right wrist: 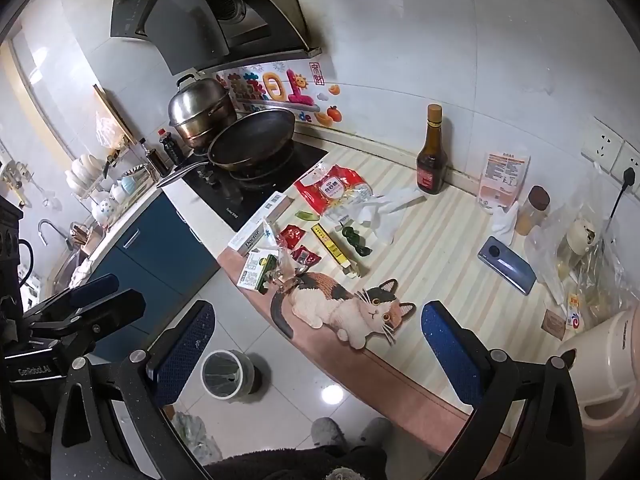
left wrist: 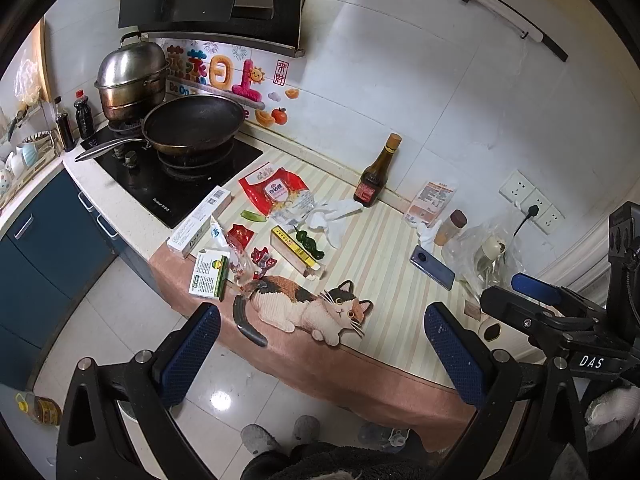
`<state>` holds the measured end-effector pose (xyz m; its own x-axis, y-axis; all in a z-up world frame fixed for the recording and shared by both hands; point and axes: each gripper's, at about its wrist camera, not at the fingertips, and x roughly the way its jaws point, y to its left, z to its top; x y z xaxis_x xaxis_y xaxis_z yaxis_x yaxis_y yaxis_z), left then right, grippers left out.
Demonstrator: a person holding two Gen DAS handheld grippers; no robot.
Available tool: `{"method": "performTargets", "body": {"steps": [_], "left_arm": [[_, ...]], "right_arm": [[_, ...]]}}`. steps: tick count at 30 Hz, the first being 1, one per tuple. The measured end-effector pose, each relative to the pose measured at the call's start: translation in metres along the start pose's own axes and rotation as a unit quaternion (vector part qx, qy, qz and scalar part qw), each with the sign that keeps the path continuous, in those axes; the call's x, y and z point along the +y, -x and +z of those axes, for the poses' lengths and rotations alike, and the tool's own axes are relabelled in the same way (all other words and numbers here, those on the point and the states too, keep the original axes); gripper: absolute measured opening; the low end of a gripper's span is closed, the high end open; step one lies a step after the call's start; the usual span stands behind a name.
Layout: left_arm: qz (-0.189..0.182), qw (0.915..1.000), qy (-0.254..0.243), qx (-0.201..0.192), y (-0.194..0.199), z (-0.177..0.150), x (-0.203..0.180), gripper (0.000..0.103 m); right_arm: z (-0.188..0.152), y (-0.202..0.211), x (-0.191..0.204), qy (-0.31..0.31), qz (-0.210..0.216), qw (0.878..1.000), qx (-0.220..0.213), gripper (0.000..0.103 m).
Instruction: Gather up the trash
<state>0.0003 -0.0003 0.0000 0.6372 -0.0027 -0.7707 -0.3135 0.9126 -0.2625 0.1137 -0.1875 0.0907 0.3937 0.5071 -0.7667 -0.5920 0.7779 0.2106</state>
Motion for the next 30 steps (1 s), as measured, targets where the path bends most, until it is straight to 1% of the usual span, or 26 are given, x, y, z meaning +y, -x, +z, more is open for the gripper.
{"method": "performTargets", "body": {"steps": [19, 21, 30], "left_arm": [[-0.002, 1.0, 0.001, -0.001, -0.0002, 0.0001, 0.0001, 0.103], [-0.002, 1.0, 0.001, -0.001, -0.0013, 0.0027, -0.0078, 0.103], [-0.003, 1.0, 0.002, -0.001, -0.0011, 0.0024, -0.0072, 0.103]], "right_arm": [[0.0025, -0.0014, 0.0037, 0.001, -0.002, 1.0, 0.001, 0.103], [0.0028, -0.0015, 0.0041, 0.001, -0.002, 1.0, 0.001, 0.103], [0.0039, -0.0025, 0.0054, 0.002, -0.001, 1.0, 0.0, 0.103]]}}
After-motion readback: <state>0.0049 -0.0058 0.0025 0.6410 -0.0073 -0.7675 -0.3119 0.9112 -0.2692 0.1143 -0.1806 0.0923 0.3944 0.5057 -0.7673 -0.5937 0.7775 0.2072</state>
